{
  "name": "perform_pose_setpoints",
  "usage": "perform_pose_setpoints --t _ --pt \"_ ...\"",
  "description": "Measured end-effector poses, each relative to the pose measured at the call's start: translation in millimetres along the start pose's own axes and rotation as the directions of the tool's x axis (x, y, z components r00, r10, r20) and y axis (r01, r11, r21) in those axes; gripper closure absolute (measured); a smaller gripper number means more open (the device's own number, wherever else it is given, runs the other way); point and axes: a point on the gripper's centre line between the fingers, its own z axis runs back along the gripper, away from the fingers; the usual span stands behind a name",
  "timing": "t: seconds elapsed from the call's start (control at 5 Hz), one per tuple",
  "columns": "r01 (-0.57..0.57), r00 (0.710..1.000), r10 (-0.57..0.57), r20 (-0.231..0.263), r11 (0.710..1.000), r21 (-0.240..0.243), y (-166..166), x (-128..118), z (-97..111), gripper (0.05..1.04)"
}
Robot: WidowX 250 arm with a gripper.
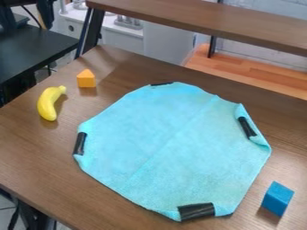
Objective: Fold the cloth from top left to bottom right
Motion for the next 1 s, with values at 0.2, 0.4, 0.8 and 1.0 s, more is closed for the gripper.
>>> perform_pose_setpoints --t 0.2,0.4,0.8,1.0 --pt "-0.011 0.999 0.011 -0.038 1.000 0.002 1.2 -4.5 -14.8 0.082" --pt "-0.015 0.999 0.016 -0.039 1.000 0.024 1.2 -21.8 -48.0 0.082" --pt "0.287 0.956 -0.286 0.062 0.958 -0.001 -9.8 -20.1 -70.3 0.082" --pt "0.522 0.852 -0.524 -0.024 0.852 -0.044 -27.6 -1.9 -94.2 0.082"
